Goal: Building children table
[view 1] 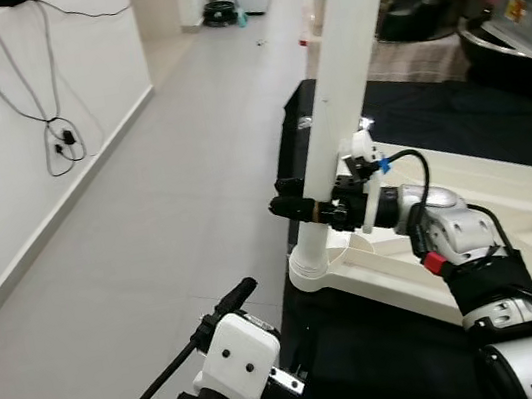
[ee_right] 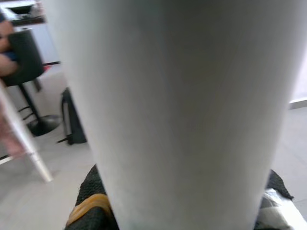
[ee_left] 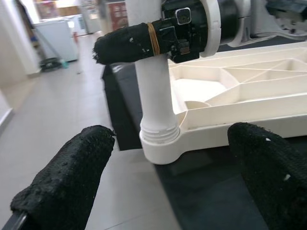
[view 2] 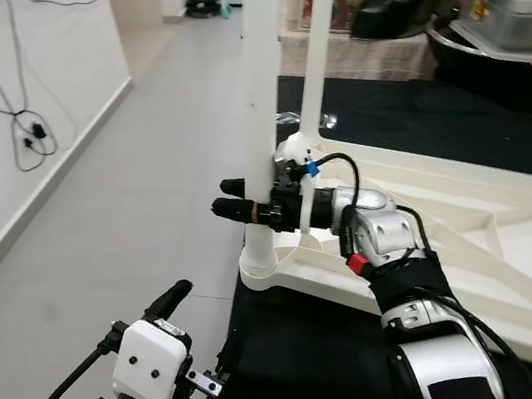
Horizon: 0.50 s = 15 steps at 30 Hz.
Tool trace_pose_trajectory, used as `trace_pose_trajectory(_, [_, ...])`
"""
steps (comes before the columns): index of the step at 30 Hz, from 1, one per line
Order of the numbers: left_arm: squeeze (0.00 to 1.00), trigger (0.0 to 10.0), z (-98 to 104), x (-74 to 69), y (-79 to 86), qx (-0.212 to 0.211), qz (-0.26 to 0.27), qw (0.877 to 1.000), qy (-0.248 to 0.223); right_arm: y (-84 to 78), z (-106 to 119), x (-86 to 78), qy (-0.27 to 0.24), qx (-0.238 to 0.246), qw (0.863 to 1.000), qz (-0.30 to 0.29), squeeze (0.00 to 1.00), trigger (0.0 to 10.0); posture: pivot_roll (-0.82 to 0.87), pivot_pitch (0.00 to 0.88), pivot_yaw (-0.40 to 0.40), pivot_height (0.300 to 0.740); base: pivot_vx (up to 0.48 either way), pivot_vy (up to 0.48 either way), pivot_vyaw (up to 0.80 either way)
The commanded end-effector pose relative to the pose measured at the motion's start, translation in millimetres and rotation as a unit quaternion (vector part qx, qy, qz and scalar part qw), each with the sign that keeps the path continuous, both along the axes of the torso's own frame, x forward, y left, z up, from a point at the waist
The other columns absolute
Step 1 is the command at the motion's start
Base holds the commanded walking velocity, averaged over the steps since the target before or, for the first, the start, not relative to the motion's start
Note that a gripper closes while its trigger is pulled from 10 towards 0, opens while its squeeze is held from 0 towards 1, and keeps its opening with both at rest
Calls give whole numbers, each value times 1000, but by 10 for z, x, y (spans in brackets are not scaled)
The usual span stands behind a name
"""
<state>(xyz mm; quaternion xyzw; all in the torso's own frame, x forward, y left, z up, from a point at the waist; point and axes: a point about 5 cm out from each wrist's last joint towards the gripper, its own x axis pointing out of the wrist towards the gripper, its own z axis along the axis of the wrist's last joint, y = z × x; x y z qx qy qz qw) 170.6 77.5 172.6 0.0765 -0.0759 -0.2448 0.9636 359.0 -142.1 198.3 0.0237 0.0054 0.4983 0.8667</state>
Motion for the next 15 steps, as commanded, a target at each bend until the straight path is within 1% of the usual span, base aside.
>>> trace_pose_trajectory(1, [0, 10000, -41, -18, -10, 3, -7, 1000, 9, -88, -44, 60, 11, 1, 996, -91, 0, 0, 147, 41, -119, 740, 0, 0, 0])
trace_pose_trajectory(2, [0, 10000, -41, -18, -10, 3, -7, 1000, 9, -88, -44, 60, 11, 1, 996, -91, 0, 0, 147, 41, -119, 740, 0, 0, 0])
trace_pose_trajectory(3, [0, 10000, -47, -20, -11, 3, -7, 1000, 11, -159, -63, 99, 16, 6, 984, -179, 0, 0, 143, 42, -115, 740, 0, 0, 0])
trace_pose_trajectory(4, [0, 10000, -47, -20, -11, 3, -7, 1000, 11, -159, -63, 99, 16, 6, 984, -179, 0, 0, 143, 42, -115, 740, 0, 0, 0])
trace_pose_trajectory(5, [0, 10000, -51, -21, -13, 3, -8, 1000, 11, -228, -91, 120, 25, 10, 967, -253, 0, 0, 143, 44, -116, 740, 0, 0, 0])
trace_pose_trajectory(8, [0, 10000, -51, -21, -13, 3, -8, 1000, 11, -228, -91, 120, 25, 10, 967, -253, 0, 0, 143, 44, -116, 740, 0, 0, 0])
trace_pose_trajectory(9, [0, 10000, -50, -9, -10, 3, -8, 1000, 12, -332, -163, 131, 34, -4, 930, -366, 0, 0, 137, 59, -106, 740, 0, 0, 0])
trace_pose_trajectory(10, [0, 10000, -48, -2, -6, 1, -6, 1000, 11, -431, -270, 45, 49, -12, 877, -478, 0, 0, 133, 59, -103, 740, 0, 0, 0])
trace_pose_trajectory(11, [0, 10000, -48, -2, -6, 1, -6, 1000, 11, -431, -270, 45, 49, -12, 877, -478, 0, 0, 133, 59, -103, 740, 0, 0, 0])
trace_pose_trajectory(12, [0, 10000, -47, 1, -4, 1, -6, 1000, 11, -450, -362, -87, 64, -4, 822, -566, 0, 0, 141, 57, -107, 740, 0, 0, 0])
trace_pose_trajectory(13, [0, 10000, -47, 1, -3, 2, -6, 1000, 10, -457, -414, -206, 74, 0, 779, -622, 0, 0, 141, 57, -107, 740, 0, 0, 0])
trace_pose_trajectory(14, [0, 10000, -47, 1, -3, 2, -6, 1000, 10, -457, -414, -206, 74, 0, 779, -622, 0, 0, 141, 57, -107, 740, 0, 0, 0])
trace_pose_trajectory(15, [0, 10000, -48, -1, -5, 4, -7, 1000, 10, -425, -432, -288, 81, 9, 757, -648, 0, 0, 140, 54, -104, 740, 0, 0, 0])
